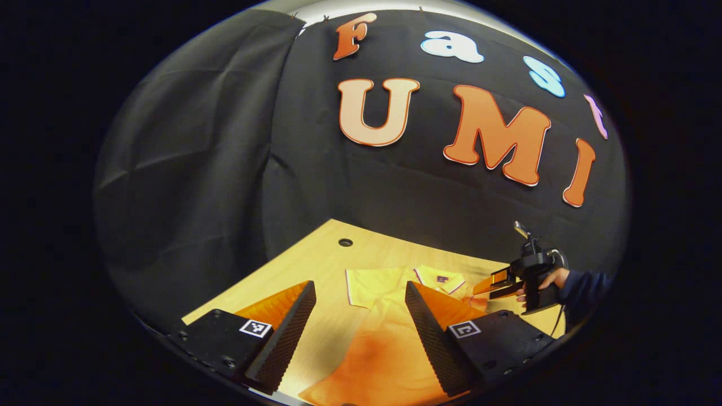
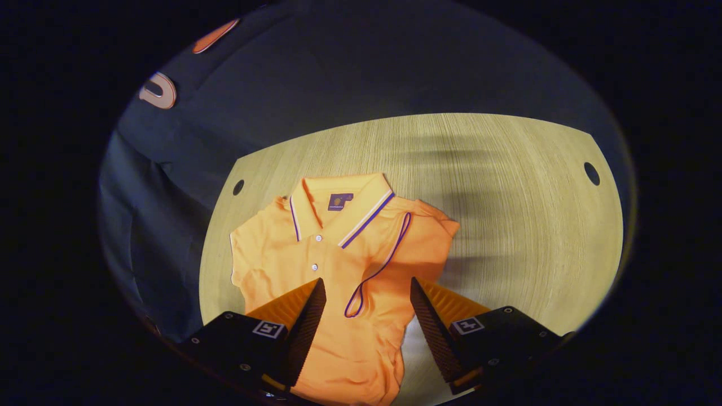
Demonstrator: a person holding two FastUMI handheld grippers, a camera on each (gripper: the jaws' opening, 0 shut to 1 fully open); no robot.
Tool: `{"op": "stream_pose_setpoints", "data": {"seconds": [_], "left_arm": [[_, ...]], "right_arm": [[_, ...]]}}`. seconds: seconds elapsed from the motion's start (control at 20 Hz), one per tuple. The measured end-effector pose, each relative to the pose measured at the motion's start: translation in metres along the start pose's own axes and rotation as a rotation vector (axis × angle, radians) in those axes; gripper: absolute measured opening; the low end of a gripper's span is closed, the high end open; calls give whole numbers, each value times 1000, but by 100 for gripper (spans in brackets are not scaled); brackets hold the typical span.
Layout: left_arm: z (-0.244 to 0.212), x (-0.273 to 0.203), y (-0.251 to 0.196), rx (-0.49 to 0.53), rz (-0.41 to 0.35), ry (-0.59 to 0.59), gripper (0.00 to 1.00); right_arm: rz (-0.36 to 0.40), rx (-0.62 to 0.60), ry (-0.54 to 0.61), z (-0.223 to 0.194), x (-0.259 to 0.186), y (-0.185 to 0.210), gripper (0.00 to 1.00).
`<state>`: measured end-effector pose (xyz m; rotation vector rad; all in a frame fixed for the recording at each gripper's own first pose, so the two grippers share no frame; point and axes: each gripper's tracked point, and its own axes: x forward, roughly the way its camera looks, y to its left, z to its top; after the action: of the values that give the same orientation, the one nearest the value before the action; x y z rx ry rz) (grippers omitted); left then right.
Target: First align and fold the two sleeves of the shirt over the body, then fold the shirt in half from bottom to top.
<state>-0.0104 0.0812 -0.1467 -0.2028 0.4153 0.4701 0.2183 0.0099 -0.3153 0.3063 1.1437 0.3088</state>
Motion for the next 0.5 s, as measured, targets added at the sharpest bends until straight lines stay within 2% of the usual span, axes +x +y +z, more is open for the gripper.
{"op": "stream_pose_setpoints", "data": {"seconds": [0.1,0.3,0.4,0.45,0.5], "left_arm": [[-5,22,2,-1,-11,71,98],[-30,71,-8,-4,-144,238,98],[-40,98,-8,-2,-186,319,98],[-43,114,-6,-4,-193,354,98],[-47,127,-3,-7,-195,400,98]], "right_arm": [[-10,27,-26,-5,-8,-2,94],[-66,71,-80,-22,-39,-9,95],[-90,98,-113,-31,-59,-12,95],[-110,112,-124,-37,-67,-14,86],[-126,125,-139,-43,-75,-16,95]]}}
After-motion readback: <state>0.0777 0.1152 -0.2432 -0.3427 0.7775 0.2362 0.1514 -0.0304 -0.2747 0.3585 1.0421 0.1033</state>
